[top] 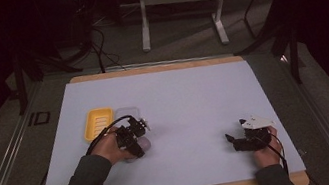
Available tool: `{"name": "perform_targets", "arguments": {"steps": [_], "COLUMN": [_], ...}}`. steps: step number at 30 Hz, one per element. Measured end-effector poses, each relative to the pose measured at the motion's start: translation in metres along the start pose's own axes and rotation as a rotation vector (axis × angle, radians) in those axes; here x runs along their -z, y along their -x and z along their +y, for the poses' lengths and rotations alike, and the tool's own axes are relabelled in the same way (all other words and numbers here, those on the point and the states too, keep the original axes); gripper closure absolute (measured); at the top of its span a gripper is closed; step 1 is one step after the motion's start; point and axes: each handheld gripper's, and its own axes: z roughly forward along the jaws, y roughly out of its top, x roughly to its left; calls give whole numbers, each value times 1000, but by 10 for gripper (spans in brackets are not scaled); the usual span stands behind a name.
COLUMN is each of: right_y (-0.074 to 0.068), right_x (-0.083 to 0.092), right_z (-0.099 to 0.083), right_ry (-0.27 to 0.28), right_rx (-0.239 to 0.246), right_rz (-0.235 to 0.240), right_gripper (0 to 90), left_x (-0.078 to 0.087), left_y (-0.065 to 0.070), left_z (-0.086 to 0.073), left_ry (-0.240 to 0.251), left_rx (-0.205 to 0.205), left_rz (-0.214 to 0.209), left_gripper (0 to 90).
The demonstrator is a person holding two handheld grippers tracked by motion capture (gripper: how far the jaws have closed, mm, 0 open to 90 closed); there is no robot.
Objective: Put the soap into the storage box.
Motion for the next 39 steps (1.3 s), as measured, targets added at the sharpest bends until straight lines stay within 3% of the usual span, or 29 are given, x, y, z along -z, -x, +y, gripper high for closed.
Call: {"name": "perform_targets", "arguments": {"steps": [25,39], "right_y": [0,0], "right_x": [0,-1], "right_z": [0,0], "right_ry": [0,-6], "right_rx": [0,1], "right_rz": [0,-3], "right_gripper": [191,181], "left_x": [28,40], "left_y": [-17,-32], "left_z": [-5,-11], "left_ry": [42,61], "left_rx": [51,111], "left_rz": [12,27], "left_gripper": [499,499]}}
